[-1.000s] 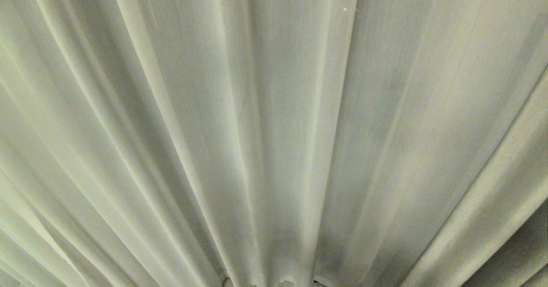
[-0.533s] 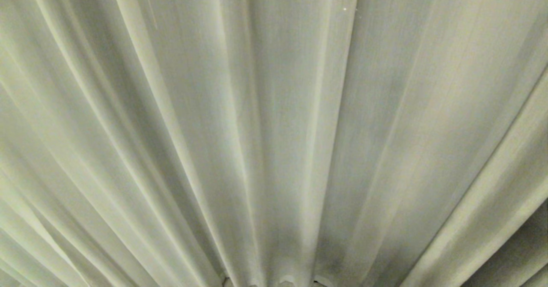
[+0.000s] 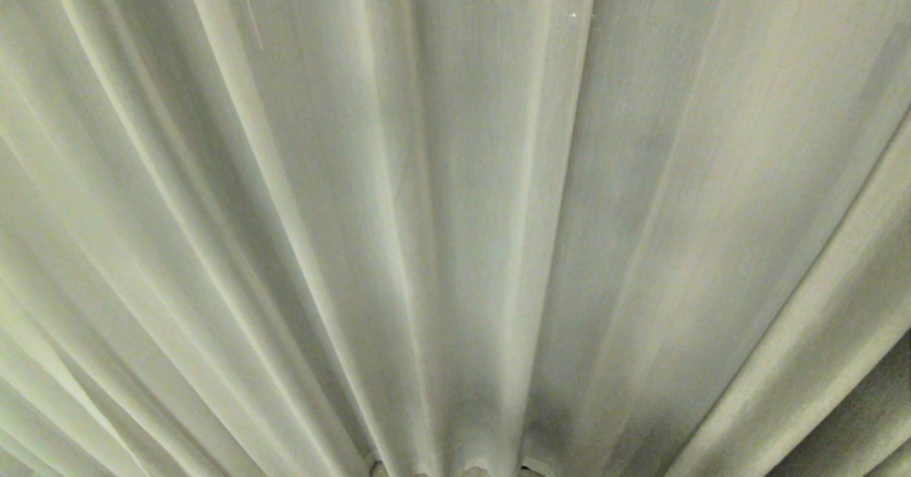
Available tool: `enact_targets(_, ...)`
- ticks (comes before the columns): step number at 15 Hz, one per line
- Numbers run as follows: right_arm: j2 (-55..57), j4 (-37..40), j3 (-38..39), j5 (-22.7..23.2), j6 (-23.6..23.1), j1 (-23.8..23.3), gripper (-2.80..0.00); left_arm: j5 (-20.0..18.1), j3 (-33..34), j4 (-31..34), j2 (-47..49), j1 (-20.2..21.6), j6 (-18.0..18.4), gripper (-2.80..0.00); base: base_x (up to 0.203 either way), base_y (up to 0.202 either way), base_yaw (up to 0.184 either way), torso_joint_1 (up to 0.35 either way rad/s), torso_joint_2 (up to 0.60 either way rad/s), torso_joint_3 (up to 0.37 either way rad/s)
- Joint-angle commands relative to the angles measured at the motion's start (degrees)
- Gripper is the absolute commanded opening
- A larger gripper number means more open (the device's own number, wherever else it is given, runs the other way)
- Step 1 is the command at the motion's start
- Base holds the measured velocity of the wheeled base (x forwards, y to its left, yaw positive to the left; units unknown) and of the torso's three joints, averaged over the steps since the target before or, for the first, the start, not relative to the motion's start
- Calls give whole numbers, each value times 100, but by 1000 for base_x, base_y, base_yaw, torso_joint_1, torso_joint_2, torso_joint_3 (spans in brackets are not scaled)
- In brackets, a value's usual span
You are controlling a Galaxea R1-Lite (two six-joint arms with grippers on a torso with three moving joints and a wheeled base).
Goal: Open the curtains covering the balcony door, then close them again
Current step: Close the outer curtains on both sides
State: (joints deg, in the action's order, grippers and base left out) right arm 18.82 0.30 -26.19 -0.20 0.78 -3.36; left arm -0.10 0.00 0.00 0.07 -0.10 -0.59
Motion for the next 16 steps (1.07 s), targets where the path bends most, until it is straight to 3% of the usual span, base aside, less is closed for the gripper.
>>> enact_targets(1,1297,-12,-789,-63,193,-719,-280,1,0,0,-7,1,-2,-280,0,0,0,0,0,0)
enact_targets(3,2004,-39,-1310,-79,359,-1289,-280,1,0,0,-7,1,-2,-280,0,0,0,0,0,0)
enact_targets(5,2576,-205,-1711,-88,471,-1533,-280,1,0,0,-7,1,-2,-280,0,0,0,0,0,0)
enact_targets(6,2766,-342,-1855,-91,498,-1583,0,1,0,0,-7,1,-2,-280,0,0,0,0,0,0)
enact_targets(11,3275,-707,-2174,-91,645,-1681,0,1,0,0,-7,1,-2,-280,0,0,0,0,0,0)
enact_targets(16,3721,-1593,-2178,-95,713,-1782,0,1,0,0,-7,1,-2,-280,0,0,0,0,0,0)
